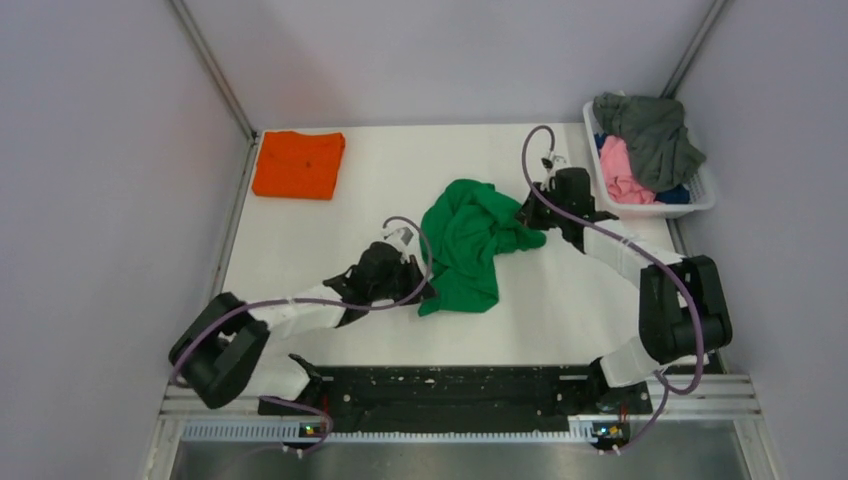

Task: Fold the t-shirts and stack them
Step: Flatten out the tshirt

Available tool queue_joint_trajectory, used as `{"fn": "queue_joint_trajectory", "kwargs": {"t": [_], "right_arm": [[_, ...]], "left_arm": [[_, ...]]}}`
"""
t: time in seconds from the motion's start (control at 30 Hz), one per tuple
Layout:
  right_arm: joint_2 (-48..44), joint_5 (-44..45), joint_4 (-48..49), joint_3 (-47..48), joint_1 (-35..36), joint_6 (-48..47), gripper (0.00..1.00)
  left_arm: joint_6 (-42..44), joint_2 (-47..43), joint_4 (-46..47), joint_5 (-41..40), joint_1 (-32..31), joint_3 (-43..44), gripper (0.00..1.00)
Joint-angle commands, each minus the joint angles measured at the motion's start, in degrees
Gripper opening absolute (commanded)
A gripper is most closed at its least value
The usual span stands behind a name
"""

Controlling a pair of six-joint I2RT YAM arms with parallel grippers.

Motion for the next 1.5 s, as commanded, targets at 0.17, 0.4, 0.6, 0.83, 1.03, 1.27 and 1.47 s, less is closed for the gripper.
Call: {"fn": "queue_joint_trajectory", "kwargs": {"t": [0.17, 0.4, 0.6, 0.83, 1.03, 1.27, 1.47], "right_arm": [[-27.43, 12.27, -8.68, 4.43, -1.85, 0.93, 0.00], [-40.32, 21.11, -16.76, 11.87, -2.79, -0.81, 0.00], [-44.94, 28.09, -17.81, 18.34, -2.83, -1.97, 0.00], [-46.08, 29.79, -20.57, 21.53, -2.82, -3.89, 0.00], [-46.72, 24.50, -21.99, 24.59, -2.78, -3.11, 0.00], [-49.11, 21.52, -26.26, 32.80, -2.78, -3.46, 0.00], [-52.17, 17.65, -28.28, 34.79, -2.78, -2.96, 0.00]], "left_arm": [[7.92, -42.05, -20.50, -22.32, -0.03, 8.16, 0.00], [15.32, -55.79, -31.46, -40.04, 0.03, 20.20, 0.00], [20.31, -55.30, -34.35, -50.15, 0.00, 27.97, 0.00], [21.44, -56.96, -35.91, -59.08, 0.01, 29.13, 0.00], [22.88, -57.34, -35.90, -56.91, -0.01, 33.46, 0.00], [24.27, -60.12, -34.88, -48.44, 0.04, 38.35, 0.00], [24.52, -59.19, -34.44, -46.86, 0.03, 42.26, 0.00]]}}
